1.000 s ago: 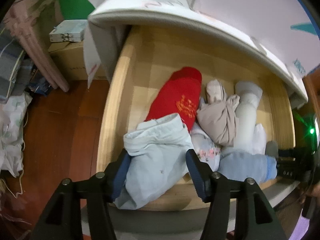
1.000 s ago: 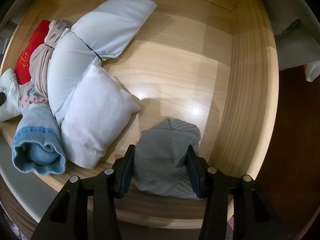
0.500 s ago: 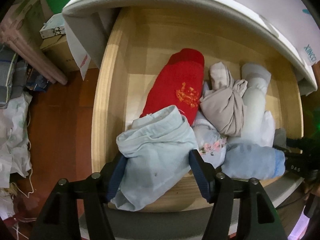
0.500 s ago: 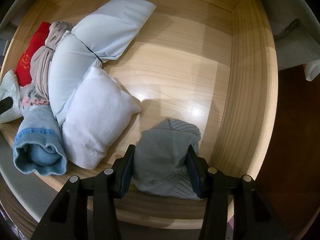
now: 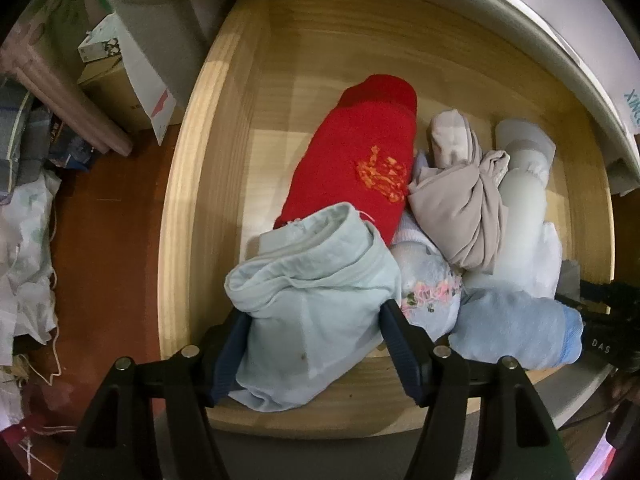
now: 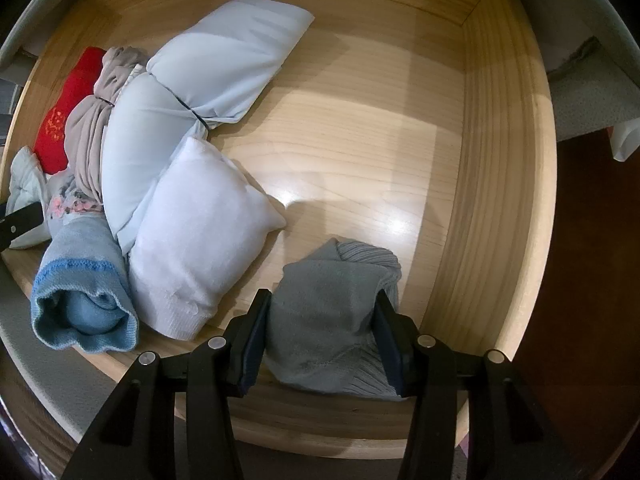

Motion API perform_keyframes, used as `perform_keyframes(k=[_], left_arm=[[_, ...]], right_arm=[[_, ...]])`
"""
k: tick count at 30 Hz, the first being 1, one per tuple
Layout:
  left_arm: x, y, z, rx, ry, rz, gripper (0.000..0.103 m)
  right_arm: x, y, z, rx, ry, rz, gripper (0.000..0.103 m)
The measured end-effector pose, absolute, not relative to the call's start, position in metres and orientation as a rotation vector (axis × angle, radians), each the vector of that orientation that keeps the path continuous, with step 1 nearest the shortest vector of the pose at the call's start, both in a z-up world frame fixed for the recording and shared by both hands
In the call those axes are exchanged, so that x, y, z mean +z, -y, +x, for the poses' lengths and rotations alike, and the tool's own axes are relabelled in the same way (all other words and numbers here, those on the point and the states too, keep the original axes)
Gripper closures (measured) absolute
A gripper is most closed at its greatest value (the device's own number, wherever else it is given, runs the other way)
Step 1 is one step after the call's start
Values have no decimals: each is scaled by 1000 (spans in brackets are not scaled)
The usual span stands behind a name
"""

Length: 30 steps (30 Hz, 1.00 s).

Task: Take underwear out of drawer
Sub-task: 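Lower the left tool onto the pale blue garment and close it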

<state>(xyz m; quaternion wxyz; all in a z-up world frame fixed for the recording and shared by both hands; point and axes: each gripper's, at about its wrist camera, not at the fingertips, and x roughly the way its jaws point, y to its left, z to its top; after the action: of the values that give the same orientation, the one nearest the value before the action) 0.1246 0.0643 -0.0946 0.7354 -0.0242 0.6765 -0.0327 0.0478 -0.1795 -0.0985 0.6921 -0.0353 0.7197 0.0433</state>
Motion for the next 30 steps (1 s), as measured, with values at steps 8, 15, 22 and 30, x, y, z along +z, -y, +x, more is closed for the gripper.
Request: perform_keyframes(k=[8,15,22,30], left_arm=[[-90,-69,120,-75,-1470,-65,57],[-73,-69,116,-85,-1453,-76,61],[-49,-71,111,-99,-1415,-87,61],[-21,-75,114,-96,-1363,-109,61]], right_arm=[[-99,180,49,97,-1608,-79,55],[-99,179,49,97,-1608,-80,55],[-99,179,49,96,-1607,-78,55],[-99,179,51,96,-1606,-78,56]])
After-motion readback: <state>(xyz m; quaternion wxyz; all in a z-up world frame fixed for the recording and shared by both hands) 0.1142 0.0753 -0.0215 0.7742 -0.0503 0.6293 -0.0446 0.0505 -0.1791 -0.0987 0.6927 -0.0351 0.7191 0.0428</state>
